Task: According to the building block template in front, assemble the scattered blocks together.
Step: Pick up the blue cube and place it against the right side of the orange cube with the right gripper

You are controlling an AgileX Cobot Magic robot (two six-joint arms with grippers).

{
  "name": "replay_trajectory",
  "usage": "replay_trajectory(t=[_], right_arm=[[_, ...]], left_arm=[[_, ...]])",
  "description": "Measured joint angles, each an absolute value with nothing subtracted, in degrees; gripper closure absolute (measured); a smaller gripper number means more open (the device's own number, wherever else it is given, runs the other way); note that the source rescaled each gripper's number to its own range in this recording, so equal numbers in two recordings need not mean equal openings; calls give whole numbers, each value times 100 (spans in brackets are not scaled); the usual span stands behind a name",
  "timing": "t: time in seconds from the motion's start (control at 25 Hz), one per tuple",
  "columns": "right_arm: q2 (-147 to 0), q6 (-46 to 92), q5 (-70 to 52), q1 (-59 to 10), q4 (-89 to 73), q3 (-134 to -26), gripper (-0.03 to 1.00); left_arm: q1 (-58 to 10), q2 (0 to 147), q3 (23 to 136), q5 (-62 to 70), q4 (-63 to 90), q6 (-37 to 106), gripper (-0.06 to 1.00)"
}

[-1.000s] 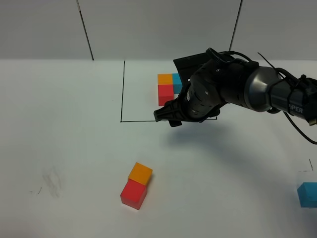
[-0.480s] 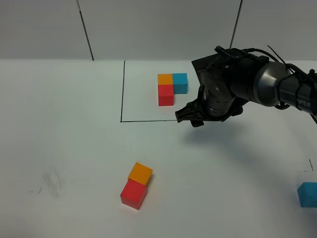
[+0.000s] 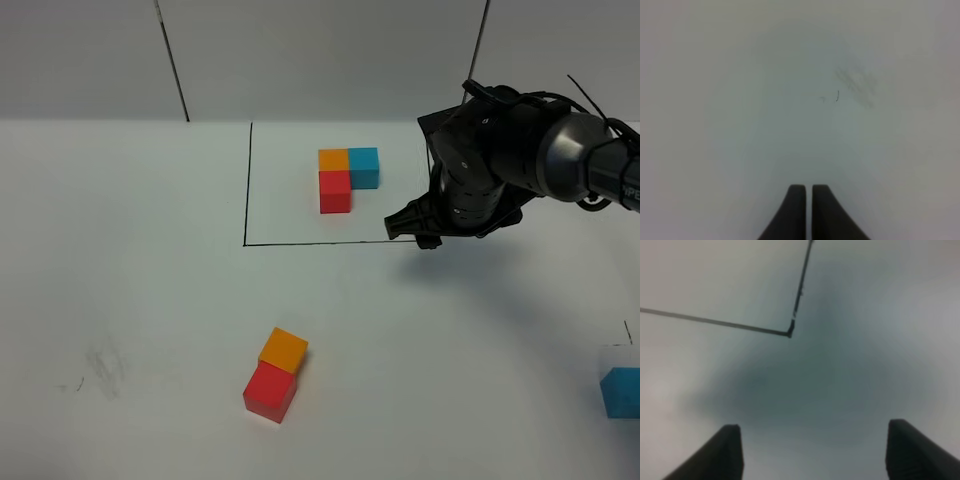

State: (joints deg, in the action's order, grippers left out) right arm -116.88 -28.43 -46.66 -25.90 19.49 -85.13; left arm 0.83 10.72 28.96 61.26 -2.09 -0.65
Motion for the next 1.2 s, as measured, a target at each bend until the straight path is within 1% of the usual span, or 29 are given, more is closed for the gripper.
replay_trajectory(t=[0.24, 0.48, 0.8, 1.04, 1.2], right_arm=[[-11267, -2748, -4711, -2188, 1976, -8513, 28], [-10912, -2560, -5133, -1790, 2048, -8513, 28], [-10651, -2404, -5516, -1506, 2136, -8452, 28], [-10274, -2393, -5477, -1263, 2152, -7893, 28], [-9892, -2387, -5217, -1053, 2147, -7360, 28]], left_arm=[[83, 1072, 2896, 6126, -209, -61, 94], [83, 1072, 2896, 6126, -209, -61, 94], [83, 1072, 2896, 6126, -209, -61, 94], [83, 1072, 2896, 6126, -209, -61, 94], [83, 1072, 2896, 6126, -209, -61, 94]])
